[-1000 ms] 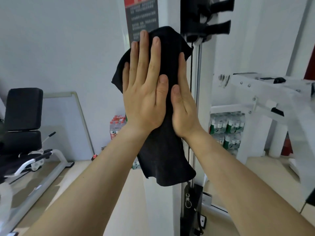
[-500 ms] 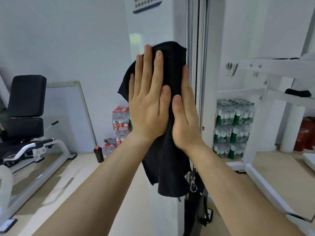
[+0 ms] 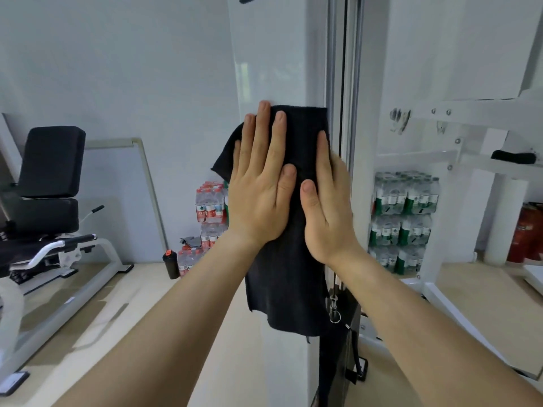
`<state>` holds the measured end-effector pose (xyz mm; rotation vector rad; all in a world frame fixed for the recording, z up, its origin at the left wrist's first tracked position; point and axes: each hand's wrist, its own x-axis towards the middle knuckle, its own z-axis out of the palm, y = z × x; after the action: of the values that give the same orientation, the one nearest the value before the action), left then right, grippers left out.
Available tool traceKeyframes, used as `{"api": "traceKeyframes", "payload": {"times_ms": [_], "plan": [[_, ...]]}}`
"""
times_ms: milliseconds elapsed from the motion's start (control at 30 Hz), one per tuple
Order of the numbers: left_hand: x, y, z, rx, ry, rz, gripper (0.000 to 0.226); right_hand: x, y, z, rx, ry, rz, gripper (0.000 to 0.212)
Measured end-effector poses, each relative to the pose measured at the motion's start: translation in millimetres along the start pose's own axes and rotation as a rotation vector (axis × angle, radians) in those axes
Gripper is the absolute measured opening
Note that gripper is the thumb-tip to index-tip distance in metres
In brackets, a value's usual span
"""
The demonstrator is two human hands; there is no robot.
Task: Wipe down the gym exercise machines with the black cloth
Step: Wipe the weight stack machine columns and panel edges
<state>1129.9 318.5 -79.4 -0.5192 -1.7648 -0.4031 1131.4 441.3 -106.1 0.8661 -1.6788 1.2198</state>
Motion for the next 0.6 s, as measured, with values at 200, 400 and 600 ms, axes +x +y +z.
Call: {"api": "traceKeyframes", "payload": {"times_ms": [200, 400, 600], "plan": [[37.9, 1.0, -8.1, -0.010, 0.034, 0.001, 0.058, 42.4, -18.1, 1.3, 0.153, 0.006, 0.016, 0.058], [24.3, -2.5, -0.9, -0.030, 0.082, 0.025, 0.058, 23.8, -3.8, 10.6, 0.156, 0.009, -0.012, 0.060], [-59.1, 1.4, 18.6, -0.032, 0.050, -0.020, 0.059, -44.3, 14.8, 17.2, 0.175, -0.044, 0.037, 0.060]]}}
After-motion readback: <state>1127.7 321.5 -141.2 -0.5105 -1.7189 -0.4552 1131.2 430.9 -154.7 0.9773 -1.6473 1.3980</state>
